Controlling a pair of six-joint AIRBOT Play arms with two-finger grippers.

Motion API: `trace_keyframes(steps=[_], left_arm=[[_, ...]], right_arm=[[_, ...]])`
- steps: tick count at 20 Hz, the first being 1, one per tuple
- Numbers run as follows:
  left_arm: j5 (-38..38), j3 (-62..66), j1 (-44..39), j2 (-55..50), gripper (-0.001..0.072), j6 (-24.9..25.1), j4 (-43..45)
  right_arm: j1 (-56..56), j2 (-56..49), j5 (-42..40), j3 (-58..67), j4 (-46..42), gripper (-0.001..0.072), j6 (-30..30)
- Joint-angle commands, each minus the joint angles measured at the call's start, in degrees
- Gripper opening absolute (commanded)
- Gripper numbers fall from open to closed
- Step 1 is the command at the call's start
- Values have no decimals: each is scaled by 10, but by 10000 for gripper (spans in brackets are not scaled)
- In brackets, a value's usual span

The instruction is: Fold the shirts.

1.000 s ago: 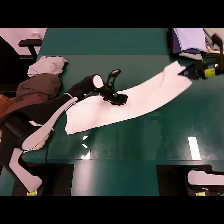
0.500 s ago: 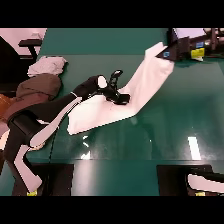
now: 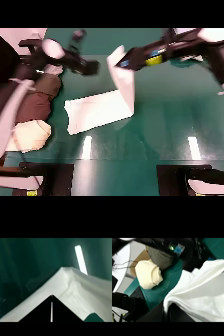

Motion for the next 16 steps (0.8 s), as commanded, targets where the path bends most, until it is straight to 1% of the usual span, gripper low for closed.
trace_keyframes(steps=[1, 2, 3, 4, 5, 7, 9, 10, 13, 15, 16], left_arm=[[-12, 1, 82, 124, 28, -1, 97], [-18, 1, 101, 152, 28, -1, 122], [-26, 1, 115, 172, 28, -1, 136], [-36, 1, 129, 189, 28, -1, 139], [-47, 1, 139, 198, 28, -1, 138], [-67, 0, 147, 207, 28, -1, 139], [-87, 0, 147, 207, 28, 0, 138], [-92, 0, 147, 207, 28, 0, 135], [-96, 0, 147, 207, 28, 0, 133], [-104, 0, 144, 207, 28, 0, 124], [-104, 0, 144, 206, 28, 0, 115]], right_arm=[[127, -68, -106, 1, 0, 18, -5], [157, -92, -132, 5, 0, 26, -23], [184, -120, -143, 21, -2, 175, -43], [200, -145, -140, 40, -2, 399, -45], [209, -169, -120, 64, -6, 460, -45], [195, -198, -42, 97, -7, 459, -38], [156, -193, 14, 76, -22, 453, -37], [130, -181, 28, 47, -47, 451, -34], [33, -129, 31, -68, -113, 451, -22], [-41, -93, 11, -158, -130, 452, -8], [-76, -83, -2, -195, -130, 468, -8]])
